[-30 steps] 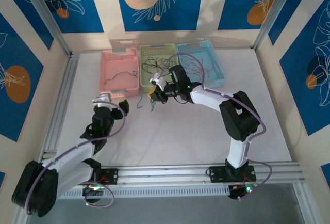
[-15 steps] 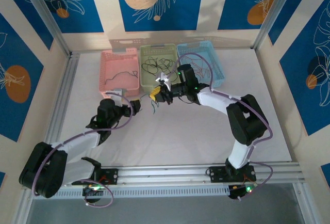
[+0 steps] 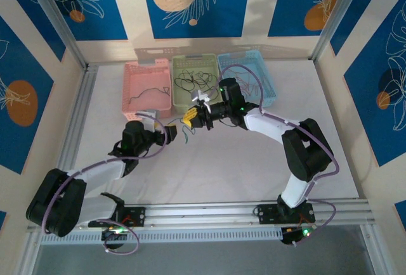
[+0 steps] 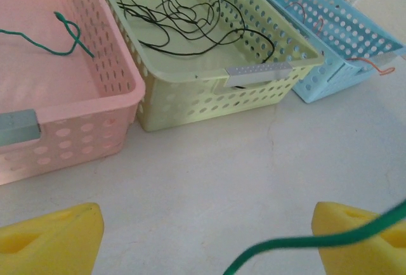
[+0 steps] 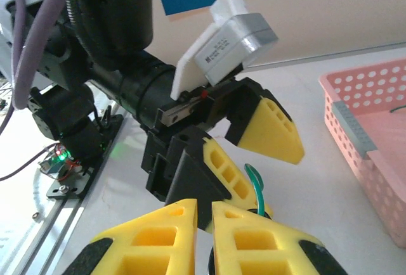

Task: Untangle the cables

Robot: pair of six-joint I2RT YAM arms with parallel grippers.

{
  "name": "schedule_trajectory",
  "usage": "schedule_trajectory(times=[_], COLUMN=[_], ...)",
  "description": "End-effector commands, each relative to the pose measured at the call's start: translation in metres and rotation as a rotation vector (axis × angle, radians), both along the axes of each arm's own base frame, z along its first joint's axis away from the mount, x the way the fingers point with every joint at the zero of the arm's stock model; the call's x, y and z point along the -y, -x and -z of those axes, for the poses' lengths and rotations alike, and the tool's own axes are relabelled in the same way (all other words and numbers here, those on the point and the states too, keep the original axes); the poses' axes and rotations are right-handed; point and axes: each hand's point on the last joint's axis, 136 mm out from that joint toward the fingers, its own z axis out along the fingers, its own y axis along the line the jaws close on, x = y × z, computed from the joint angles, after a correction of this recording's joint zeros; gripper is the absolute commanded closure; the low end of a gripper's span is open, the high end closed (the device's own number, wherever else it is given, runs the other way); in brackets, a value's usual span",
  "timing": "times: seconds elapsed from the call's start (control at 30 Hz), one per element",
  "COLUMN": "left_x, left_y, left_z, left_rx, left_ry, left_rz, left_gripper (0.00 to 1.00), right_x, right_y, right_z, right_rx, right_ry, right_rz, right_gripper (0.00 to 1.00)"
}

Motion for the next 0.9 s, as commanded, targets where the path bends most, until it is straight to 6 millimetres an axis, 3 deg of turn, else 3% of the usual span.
schedule_trajectory(times=[0.0,0.13,0.33,0.43,0.6,0.7,0.73,0.8,0.87], left_x=[0.013,0.013,0.007,0.002,-0.007,-0.007,-0.005,-0.002,0.005], left_y=[-0.003,-0.003,-0.003,-0.002,-0.002,0.000,0.001,0.001,0.002], left_z=[-0.020,-0.020,-0.024,-0.025,-0.028,-0.031,-0.031,-0.030,-0.031], left_rx=[0.066,0.069,0.081,0.089,0.106,0.121,0.121,0.119,0.116], left_ry=[0.001,0.000,-0.009,-0.011,-0.015,-0.004,-0.002,0.003,0.014], left_rz=[0.048,0.052,0.024,-0.004,-0.048,-0.042,-0.031,-0.015,0.020], left_gripper=[0.18,0.35,0.83,1.00,1.00,1.00,0.95,0.59,0.36], right_x=[0.000,-0.001,0.000,0.001,0.005,0.007,0.006,0.004,0.000], right_y=[0.015,0.015,0.009,0.001,-0.011,-0.008,-0.006,0.000,0.004], right_z=[-0.011,-0.010,-0.007,-0.005,-0.003,-0.006,-0.006,-0.006,-0.004], right_rx=[0.008,0.001,0.003,0.008,0.015,0.001,-0.007,-0.031,-0.040], right_ry=[-0.023,-0.018,-0.009,0.001,0.007,-0.011,-0.015,-0.019,-0.008], right_rz=[-0.062,-0.064,-0.036,0.004,0.064,0.040,0.023,-0.020,-0.044], right_gripper=[1.00,1.00,1.00,1.00,1.00,1.00,1.00,1.00,1.00])
